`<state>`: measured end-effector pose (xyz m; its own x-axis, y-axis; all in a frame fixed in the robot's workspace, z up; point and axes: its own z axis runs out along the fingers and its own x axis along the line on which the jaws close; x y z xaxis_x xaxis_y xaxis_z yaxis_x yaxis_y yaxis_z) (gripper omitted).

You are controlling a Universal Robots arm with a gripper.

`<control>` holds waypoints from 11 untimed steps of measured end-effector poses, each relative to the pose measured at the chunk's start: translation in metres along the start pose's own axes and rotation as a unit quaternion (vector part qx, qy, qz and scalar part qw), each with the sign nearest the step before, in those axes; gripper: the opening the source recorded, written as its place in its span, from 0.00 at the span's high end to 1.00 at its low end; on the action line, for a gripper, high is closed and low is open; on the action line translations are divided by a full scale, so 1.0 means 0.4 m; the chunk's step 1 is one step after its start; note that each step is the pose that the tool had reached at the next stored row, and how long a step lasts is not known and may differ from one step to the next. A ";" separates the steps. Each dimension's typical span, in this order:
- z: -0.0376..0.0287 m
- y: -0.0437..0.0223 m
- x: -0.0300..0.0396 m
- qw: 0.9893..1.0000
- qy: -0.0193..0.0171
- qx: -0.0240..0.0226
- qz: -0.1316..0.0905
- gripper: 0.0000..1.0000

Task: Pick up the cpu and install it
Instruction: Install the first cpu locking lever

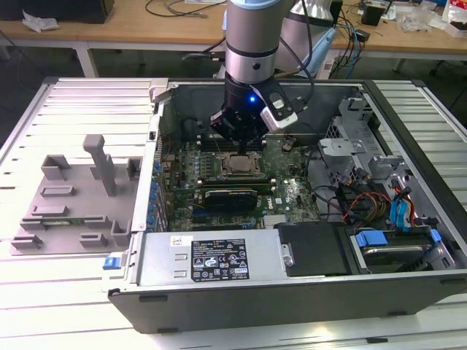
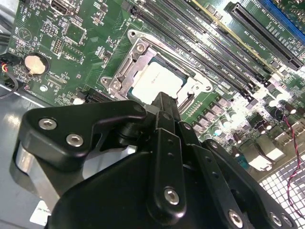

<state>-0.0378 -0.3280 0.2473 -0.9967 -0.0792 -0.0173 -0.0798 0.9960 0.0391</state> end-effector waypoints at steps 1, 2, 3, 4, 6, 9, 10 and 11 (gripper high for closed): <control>0.000 0.000 0.000 1.000 0.000 0.000 0.000 0.89; 0.000 0.000 0.000 1.000 0.000 0.000 0.000 0.89; 0.000 0.000 0.000 1.000 0.000 0.000 0.000 0.89; 0.000 0.000 0.000 1.000 0.000 0.000 0.000 0.89; 0.000 0.000 0.000 1.000 0.000 0.000 0.000 0.89; -0.001 0.000 0.000 1.000 0.000 0.000 0.000 0.89; -0.001 0.000 0.000 1.000 0.000 0.000 0.000 0.89; -0.003 0.000 0.000 1.000 0.000 0.000 0.000 0.89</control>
<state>-0.0378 -0.3280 0.2484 -0.9967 -0.0792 -0.0173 -0.0798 0.9960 0.0390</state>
